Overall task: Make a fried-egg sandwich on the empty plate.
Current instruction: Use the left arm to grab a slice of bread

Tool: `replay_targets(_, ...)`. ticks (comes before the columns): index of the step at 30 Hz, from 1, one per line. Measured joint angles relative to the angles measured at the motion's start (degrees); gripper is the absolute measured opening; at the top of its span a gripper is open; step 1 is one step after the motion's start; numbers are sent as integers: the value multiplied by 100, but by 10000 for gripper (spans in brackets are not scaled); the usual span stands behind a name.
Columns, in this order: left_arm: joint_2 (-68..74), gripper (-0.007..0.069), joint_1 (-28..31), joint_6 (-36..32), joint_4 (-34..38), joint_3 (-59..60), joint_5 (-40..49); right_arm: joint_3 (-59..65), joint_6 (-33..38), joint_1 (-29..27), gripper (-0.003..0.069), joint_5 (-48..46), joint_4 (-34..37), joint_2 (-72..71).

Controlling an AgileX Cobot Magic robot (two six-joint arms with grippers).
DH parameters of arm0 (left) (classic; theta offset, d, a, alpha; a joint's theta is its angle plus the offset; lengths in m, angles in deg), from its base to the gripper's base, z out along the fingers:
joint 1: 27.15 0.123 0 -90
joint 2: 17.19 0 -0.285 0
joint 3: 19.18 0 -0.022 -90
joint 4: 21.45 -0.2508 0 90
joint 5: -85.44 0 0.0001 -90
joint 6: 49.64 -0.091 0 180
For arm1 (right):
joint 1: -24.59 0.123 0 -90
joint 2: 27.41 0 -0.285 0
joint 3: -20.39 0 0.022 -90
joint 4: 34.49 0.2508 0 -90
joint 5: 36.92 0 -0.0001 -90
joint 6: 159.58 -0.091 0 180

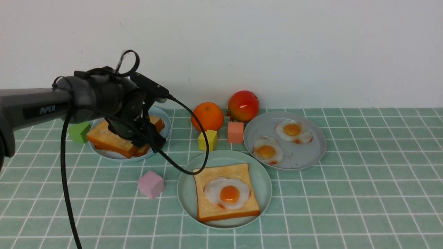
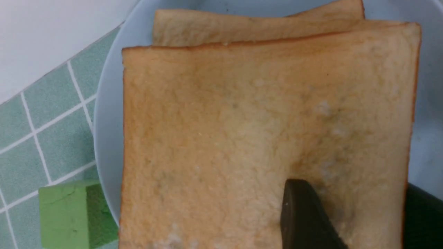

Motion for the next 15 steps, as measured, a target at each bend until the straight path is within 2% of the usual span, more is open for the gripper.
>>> replay_targets(7,-252,278,0,-32,50,-33,257,0,0,0,27,-11,0,-6)
replay_targets(8,-466,221,0,-32,70,-53,344,0,0,0,28,-11,0,-12)
replay_targets(10,-616,175,0,-32,70,-60,351,0,0,0,28,-11,0,-31)
replay_targets(11,-844,119,5,-32,70,-64,358,0,0,0,28,-11,-7,-65)
replay_targets(12,-1004,99,5,-32,72,-70,366,0,0,0,29,-11,-22,-88)
replay_targets(15,-1415,102,5,-77,98,-108,449,0,0,0,31,-11,-72,-200)
